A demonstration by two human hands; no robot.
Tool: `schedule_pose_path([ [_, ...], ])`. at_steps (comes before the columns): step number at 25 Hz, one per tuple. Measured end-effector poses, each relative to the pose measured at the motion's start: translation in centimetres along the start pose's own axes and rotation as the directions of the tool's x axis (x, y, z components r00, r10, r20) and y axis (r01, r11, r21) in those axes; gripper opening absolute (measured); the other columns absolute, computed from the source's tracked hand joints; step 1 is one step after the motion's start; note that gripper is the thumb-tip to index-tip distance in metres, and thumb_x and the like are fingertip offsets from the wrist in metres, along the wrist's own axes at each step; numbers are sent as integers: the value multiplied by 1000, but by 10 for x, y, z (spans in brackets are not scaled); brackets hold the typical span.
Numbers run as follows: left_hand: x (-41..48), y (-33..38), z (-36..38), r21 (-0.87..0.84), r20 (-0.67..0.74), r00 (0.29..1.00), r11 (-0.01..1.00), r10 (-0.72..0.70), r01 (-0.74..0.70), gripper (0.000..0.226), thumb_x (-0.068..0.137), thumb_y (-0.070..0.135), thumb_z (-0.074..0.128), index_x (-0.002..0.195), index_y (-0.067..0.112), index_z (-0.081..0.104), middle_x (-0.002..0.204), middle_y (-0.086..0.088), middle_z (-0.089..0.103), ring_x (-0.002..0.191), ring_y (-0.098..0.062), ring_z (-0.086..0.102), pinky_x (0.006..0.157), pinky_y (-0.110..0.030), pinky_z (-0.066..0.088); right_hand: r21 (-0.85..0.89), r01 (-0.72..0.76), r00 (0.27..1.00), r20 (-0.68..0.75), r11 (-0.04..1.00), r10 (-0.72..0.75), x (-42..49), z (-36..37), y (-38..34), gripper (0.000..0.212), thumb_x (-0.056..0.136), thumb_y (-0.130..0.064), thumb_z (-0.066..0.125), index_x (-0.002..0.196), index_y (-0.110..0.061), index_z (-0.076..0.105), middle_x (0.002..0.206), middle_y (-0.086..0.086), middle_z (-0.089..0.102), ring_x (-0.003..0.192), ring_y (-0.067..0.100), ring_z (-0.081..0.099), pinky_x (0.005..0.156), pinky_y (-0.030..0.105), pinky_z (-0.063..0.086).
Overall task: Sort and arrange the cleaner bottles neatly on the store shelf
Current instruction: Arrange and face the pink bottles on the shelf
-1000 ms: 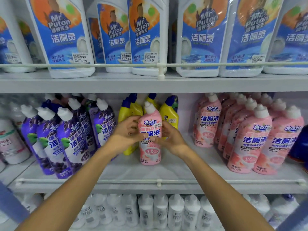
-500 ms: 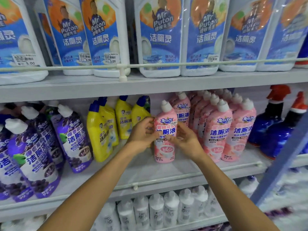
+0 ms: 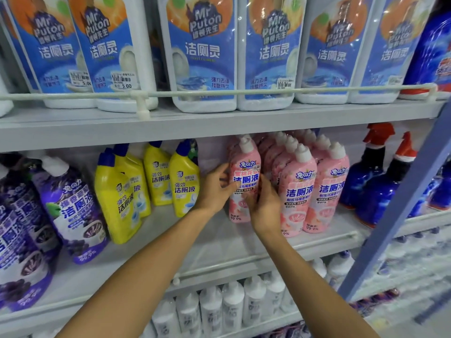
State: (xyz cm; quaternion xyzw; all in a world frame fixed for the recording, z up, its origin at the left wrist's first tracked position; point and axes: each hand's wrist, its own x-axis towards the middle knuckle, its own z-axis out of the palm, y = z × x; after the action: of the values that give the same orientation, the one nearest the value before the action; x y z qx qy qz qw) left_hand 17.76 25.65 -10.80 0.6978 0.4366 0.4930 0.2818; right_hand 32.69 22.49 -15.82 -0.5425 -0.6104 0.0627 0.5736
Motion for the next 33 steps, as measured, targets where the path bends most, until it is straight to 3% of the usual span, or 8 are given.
schedule_pose_path([
  [2, 7, -6, 6, 5, -18, 1000, 1000, 8, -8, 49, 86, 5, 75, 132, 17, 63, 87, 6, 71, 70, 5, 65, 69, -19, 53, -40, -42, 999, -3, 998, 42, 2, 3, -3, 59, 89, -2, 71, 143, -7, 49, 127, 12, 64, 110, 20, 63, 86, 3, 39],
  [6, 13, -13, 13, -32, -17, 1000, 999, 10, -10, 51, 86, 6, 76, 135, 15, 62, 93, -2, 74, 75, -3, 67, 72, -19, 55, -79, -159, 987, -7, 984, 159, 3, 10, -8, 61, 91, -8, 69, 147, -12, 45, 133, 10, 59, 115, 21, 61, 89, 20, 42],
  [9, 14, -12, 13, -27, -16, 1000, 1000, 9, -9, 55, 86, 7, 77, 138, 12, 60, 91, -1, 71, 72, 0, 64, 69, -14, 53, -77, -124, 992, -4, 989, 124, 1, 10, -3, 66, 90, -8, 70, 149, -9, 42, 137, 12, 57, 122, 24, 58, 97, 23, 43],
  [14, 11, -6, 9, -24, 38, 999, 999, -31, 32, 44, 85, 11, 76, 127, 19, 64, 88, 6, 72, 77, -8, 69, 77, -28, 58, -95, -60, 994, 85, 994, 68, 2, -1, 1, 68, 89, -11, 74, 148, -2, 43, 133, 19, 59, 119, 31, 57, 95, 14, 35],
  [19, -8, 5, -7, -32, 134, 986, 994, -97, 102, 59, 89, 14, 75, 144, 15, 51, 106, -2, 68, 94, -17, 69, 82, -26, 58, -167, -35, 964, 254, 985, 78, 6, -24, -11, 73, 86, -41, 70, 144, -4, 47, 131, 19, 60, 122, 35, 53, 97, 29, 38],
  [24, -55, 0, -94, 83, 136, 980, 988, -142, 132, 65, 87, 24, 79, 145, 23, 48, 132, -5, 59, 121, -19, 58, 97, -29, 49, -220, 36, 922, 383, 975, 53, 1, -37, -52, 78, 87, -47, 69, 148, -5, 46, 142, 19, 56, 130, 34, 53, 105, 34, 41],
  [30, -160, 12, -246, 183, -98, 973, 958, -208, 223, 75, 77, 36, 84, 144, 21, 52, 132, -5, 62, 115, -11, 60, 96, -26, 48, 19, 143, 829, 544, 990, -130, -32, 40, -158, 69, 87, -52, 73, 146, -24, 51, 145, 2, 55, 129, 21, 57, 106, 41, 48],
  [33, -212, 30, -311, 233, -209, 959, 942, -194, 241, 76, 69, 59, 76, 135, 27, 58, 125, 5, 66, 116, -7, 63, 99, -33, 53, 148, 188, 763, 601, 971, -239, -54, 91, -222, 72, 85, -57, 73, 147, -28, 50, 146, -1, 54, 126, 16, 58, 104, 42, 50],
])
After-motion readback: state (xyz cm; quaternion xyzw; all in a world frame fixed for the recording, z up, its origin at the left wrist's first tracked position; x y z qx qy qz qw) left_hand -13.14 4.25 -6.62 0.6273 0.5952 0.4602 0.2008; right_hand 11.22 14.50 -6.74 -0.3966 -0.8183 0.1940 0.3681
